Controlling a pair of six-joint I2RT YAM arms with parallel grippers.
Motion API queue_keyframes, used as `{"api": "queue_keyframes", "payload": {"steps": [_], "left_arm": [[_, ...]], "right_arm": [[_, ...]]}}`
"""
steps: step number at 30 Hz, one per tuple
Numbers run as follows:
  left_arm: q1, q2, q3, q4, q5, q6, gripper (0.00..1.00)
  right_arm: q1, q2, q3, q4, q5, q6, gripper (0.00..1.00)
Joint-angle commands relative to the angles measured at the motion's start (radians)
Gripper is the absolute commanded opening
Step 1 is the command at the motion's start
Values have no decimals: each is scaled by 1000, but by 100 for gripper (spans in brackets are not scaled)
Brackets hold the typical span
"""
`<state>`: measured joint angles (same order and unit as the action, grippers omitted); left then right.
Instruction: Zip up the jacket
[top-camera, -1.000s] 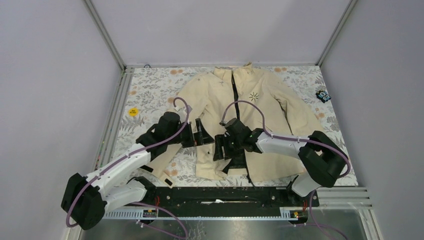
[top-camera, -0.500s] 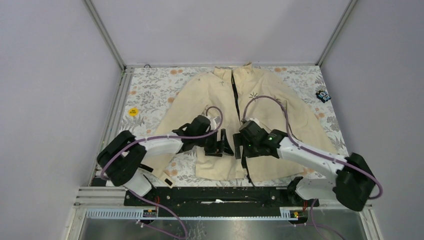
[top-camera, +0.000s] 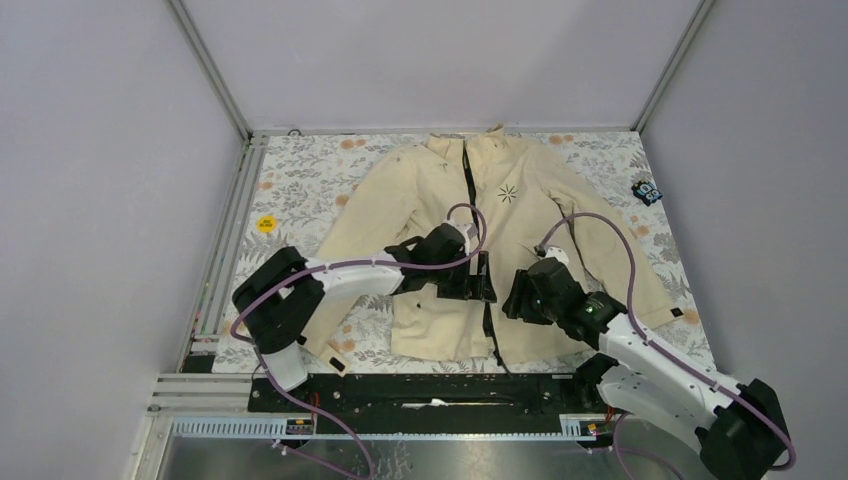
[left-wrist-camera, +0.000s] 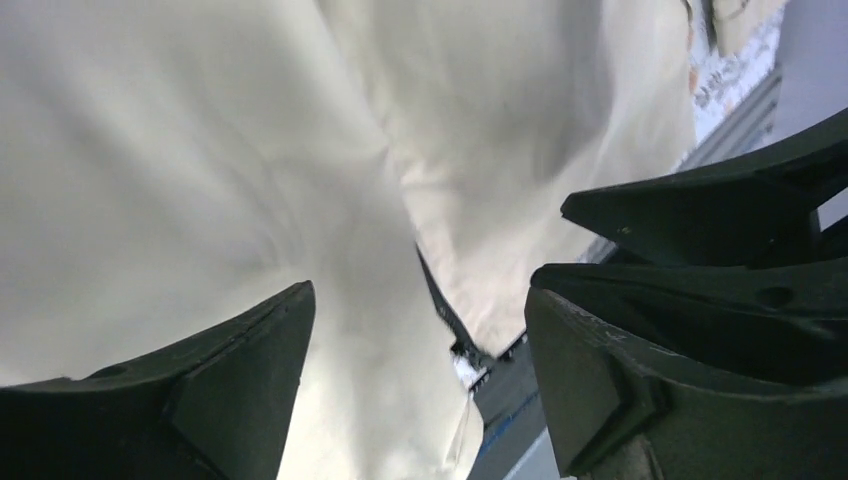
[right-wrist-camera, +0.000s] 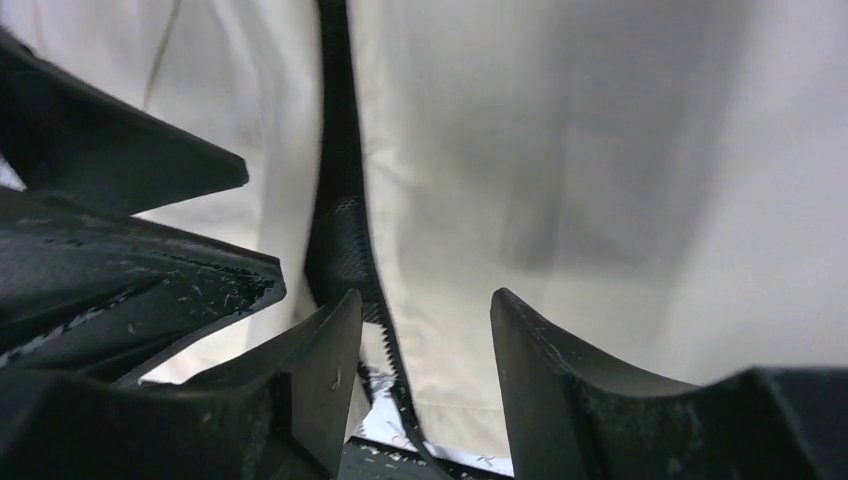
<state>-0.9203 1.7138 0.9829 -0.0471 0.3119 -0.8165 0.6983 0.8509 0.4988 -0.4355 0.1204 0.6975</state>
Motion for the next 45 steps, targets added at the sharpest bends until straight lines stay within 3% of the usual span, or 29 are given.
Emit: {"api": "queue_keyframes", "payload": {"steps": [1,4,7,11,14,17,25,30,33,38,40,44,45], "left_arm": [[-49,76,118,-144,-197,49,78],[-59,101,122,-152,-187,56,68],[-57,43,53,-87,-159,54,47],[69,-103,-223,340,146,-91,14],[161,-160,-358,571,270,-160,0],[193,-173,-435,725,346,-219,0],[200,-165,-516,967,379,-314,0],[201,-149,-527,1030,369,-341,0],[200,-147,-521,979,355,-311,0],[198,-188,-494,763,299,-206,2],[198,-213,-477,679,279,-162,12],[199,-275,-431,501,237,-81,41],[199,-299,-407,421,210,-42,49]], "right_arm": [[-96,31,-28,97,-109,-38,57],[-104,113,-8,111,-222,-71,58],[-103,147,-33,192,-380,-80,58],[-104,147,-108,374,-580,-24,63],[-103,169,-162,560,-685,54,76],[-104,210,-193,720,-748,118,83],[-102,369,-242,1128,-929,332,85],[-102,390,-263,1213,-931,411,82],[-102,345,-286,1236,-899,474,77],[-102,236,-303,1004,-808,468,47],[-102,205,-315,958,-800,472,35],[-102,151,-326,891,-804,424,0],[-102,139,-312,826,-794,375,0]]}}
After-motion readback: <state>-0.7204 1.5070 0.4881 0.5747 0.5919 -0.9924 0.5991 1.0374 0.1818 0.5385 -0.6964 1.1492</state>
